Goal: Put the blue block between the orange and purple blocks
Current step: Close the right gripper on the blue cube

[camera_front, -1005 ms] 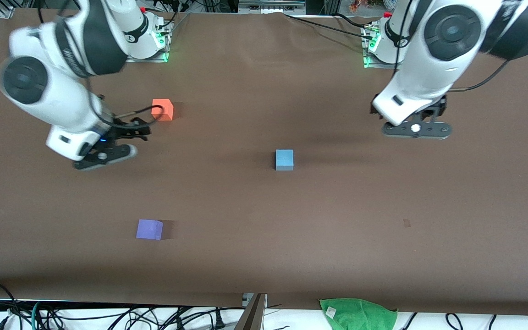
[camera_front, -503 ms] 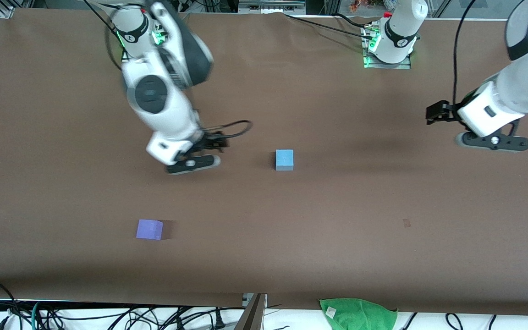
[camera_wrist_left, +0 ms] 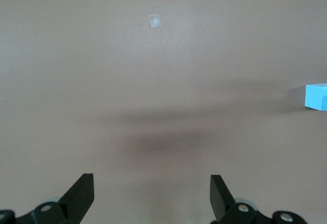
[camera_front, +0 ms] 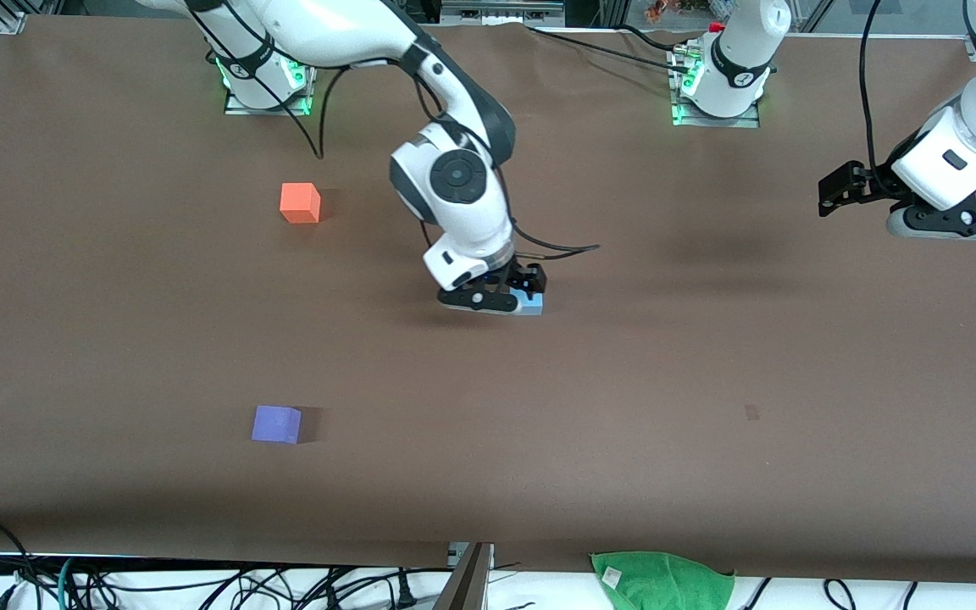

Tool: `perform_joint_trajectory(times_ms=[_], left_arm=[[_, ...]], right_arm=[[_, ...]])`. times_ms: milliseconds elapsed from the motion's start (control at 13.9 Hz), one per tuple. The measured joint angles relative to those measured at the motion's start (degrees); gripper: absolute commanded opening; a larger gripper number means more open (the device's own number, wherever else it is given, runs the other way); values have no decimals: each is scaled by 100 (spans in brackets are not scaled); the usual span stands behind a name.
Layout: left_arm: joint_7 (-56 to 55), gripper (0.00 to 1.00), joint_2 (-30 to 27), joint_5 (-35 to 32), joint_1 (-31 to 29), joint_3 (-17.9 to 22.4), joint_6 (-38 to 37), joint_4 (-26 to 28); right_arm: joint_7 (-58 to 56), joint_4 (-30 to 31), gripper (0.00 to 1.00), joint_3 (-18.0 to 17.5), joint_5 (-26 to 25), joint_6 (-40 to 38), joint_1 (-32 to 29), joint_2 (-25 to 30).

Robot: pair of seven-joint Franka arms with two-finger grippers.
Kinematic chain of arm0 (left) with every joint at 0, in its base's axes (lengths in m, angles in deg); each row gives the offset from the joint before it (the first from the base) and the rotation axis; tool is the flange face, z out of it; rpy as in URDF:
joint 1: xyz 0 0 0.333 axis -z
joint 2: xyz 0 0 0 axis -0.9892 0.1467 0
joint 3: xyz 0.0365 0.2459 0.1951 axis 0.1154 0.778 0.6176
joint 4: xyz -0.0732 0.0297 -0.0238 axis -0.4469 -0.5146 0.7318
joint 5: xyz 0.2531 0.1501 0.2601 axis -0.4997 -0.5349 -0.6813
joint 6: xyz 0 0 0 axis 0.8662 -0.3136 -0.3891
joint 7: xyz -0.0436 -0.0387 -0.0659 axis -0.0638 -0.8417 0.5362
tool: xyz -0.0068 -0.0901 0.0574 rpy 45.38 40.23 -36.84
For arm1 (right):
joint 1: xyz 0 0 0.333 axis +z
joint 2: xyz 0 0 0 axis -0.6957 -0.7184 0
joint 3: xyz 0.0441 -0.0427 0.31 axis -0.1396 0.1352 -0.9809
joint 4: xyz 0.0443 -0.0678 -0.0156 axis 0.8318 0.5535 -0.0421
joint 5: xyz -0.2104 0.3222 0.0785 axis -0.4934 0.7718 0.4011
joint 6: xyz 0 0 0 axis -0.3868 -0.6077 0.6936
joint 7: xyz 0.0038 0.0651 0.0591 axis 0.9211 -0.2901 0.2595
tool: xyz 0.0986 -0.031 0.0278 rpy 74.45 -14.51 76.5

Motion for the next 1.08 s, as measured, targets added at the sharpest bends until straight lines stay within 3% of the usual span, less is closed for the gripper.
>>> perform_joint_trajectory(times_ms=[215, 503, 933, 1077], left_arm=[[0, 100, 0, 2, 5, -6, 70, -8], [0, 100, 25, 2, 5, -4, 106, -44], [0, 100, 34, 2, 14, -24, 112, -61], [0, 100, 34, 2, 16, -24, 112, -61]], right_arm=[[190, -145, 100, 5, -17, 103, 123, -287], [320, -151, 100, 25, -797, 113, 399, -510], [318, -156, 99, 45, -1003, 350, 483, -715], [317, -156, 94, 49, -1006, 474, 499, -768]])
